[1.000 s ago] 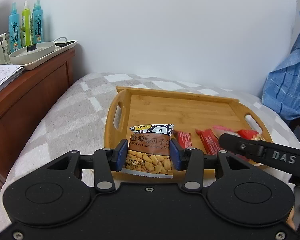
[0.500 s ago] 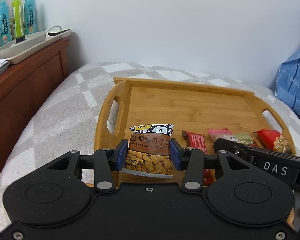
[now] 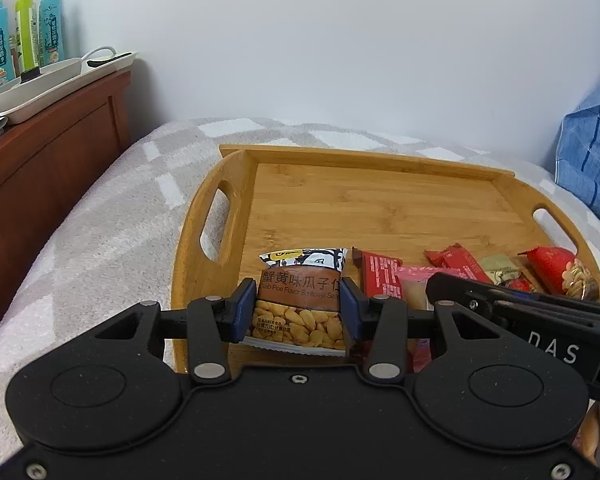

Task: Organize snacks
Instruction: 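Lower both packets onto the tray and open both tools, then withdraw both open tools back over the snack pile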

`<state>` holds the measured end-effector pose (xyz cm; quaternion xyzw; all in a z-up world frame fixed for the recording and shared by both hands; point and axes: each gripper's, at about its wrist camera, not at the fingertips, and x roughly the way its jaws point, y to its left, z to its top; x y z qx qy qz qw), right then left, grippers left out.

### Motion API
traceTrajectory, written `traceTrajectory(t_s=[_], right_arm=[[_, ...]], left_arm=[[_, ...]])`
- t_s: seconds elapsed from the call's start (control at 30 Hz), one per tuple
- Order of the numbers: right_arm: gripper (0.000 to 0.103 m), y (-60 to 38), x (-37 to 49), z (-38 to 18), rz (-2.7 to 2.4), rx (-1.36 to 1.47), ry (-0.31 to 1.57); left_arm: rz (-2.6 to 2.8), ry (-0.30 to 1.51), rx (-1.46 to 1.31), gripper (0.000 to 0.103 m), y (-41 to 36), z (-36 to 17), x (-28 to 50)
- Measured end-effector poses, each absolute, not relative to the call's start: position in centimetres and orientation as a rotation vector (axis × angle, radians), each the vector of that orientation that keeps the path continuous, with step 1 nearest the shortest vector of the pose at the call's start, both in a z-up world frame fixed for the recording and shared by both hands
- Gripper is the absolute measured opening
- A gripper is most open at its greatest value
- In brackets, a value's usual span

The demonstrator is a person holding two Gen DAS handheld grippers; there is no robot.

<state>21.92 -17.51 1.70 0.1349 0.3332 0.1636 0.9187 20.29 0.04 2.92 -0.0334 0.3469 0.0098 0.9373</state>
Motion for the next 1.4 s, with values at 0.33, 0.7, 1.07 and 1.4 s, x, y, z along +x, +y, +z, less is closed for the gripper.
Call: traceTrajectory(t_s=[0.33,0.7,1.07,1.4], right_arm=[[0.036,-17.6,21.8,1.9,0.344,0.271,0.663],[0.060,-20.6,17.8,3.9,0.306,0.303,0.586],[0.068,-22.7,10.4,4.0,0.238,0.263,0.521],[0.071,-23.8,5.5,2.8,0.183,0.213,0.497]], left_arm=[[0.033,0.701,-0.051,0.045,-0.3,2.2,20.6],[0.000,0.647,-0.065,0.090,-0.6,4.5,17.4],[-0.060,0.633,-0.081,0.094,-1.8,5.4,10.5],[-0.076,0.626,-0.094,0.096,-2.5,4.8,5.5]])
